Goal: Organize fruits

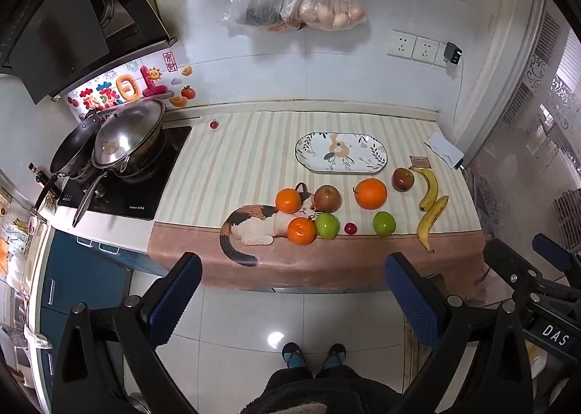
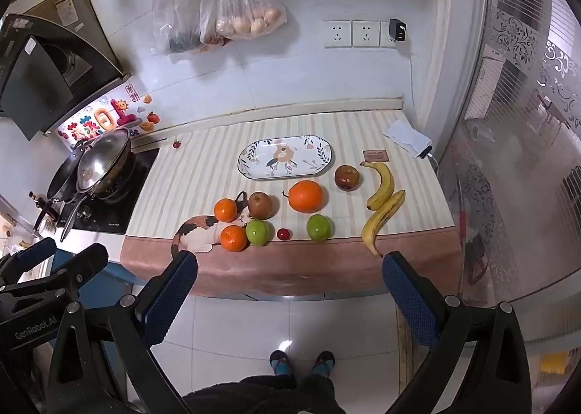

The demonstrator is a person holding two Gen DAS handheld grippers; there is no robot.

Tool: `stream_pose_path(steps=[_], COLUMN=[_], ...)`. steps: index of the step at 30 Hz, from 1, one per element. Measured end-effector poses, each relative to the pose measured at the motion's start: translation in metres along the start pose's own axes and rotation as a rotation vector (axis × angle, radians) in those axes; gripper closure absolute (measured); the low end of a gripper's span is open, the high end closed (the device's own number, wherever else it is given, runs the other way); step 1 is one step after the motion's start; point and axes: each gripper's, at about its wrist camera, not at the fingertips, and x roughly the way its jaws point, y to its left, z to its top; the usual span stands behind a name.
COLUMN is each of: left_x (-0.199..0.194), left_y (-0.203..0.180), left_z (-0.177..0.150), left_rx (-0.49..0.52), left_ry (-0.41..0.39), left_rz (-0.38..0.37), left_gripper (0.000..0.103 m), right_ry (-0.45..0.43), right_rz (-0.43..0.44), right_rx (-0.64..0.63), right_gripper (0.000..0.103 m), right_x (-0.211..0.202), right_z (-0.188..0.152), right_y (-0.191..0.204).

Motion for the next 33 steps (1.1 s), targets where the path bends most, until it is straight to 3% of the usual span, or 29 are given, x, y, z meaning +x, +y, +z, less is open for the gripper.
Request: stream_pose_path(steps=[33], left_x=[-0.006], left_y=[-0.008], left_z=[0.005], left_rx=[0.011], left_ry=[0.009], left_rz=[-0.039], left_gripper=[0.0], right_ry=[-0.022], right_rz=[-0.001], right_rx=[-0.002], right_gripper=[0.0], right_x=[-0.011], right_z=[-0.003], right_y=[-0.007])
